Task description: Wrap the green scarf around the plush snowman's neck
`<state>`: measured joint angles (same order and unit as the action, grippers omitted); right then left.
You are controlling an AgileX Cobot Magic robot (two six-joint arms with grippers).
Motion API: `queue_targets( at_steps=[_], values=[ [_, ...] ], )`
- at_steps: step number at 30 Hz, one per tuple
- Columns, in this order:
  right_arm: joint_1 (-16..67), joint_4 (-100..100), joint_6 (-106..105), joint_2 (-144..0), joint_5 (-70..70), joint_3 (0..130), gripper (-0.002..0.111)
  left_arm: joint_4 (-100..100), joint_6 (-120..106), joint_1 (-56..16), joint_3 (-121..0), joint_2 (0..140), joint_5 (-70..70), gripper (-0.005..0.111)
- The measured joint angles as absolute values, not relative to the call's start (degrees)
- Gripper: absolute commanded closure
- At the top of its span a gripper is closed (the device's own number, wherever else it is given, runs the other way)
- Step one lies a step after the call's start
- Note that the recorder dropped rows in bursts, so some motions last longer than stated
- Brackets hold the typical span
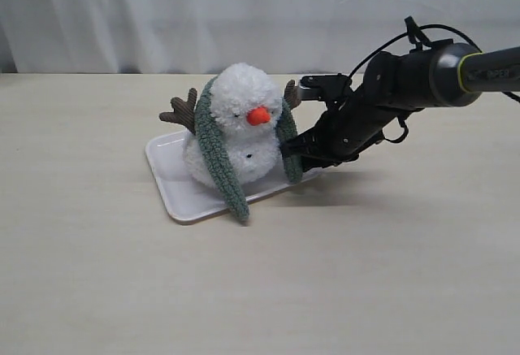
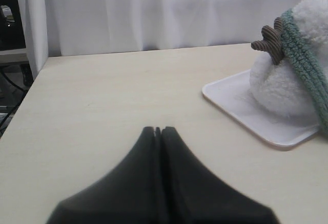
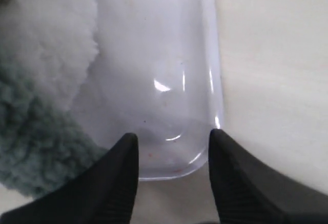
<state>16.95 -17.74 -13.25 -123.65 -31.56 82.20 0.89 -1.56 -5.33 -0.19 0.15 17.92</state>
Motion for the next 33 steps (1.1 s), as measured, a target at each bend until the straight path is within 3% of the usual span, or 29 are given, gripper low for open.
queue_targets(
  at_steps=[9, 17, 27, 33],
  values=[
    [16.8, -14.3, -9.1, -125.6, -30.1, 82.5, 0.07, 0.9, -1.6, -5.3, -0.2, 0.2, 17.9, 0.107],
    [16.8, -16.4, -8.4, -125.8, -29.6, 82.6, 0.104, 0.9, -1.6, -5.3, -0.2, 0.2, 17.9, 0.107],
    [16.8, -16.5, -1.8, -125.8, -30.1, 82.6, 0.104, 0.9, -1.6, -5.3, -0.2, 0.2, 17.9, 0.107],
    [16.8, -16.5, 7.4, -124.7, -21.9, 78.1, 0.104, 0.9, -1.6, -5.3, -0.2, 0.2, 17.9, 0.107]
  ],
)
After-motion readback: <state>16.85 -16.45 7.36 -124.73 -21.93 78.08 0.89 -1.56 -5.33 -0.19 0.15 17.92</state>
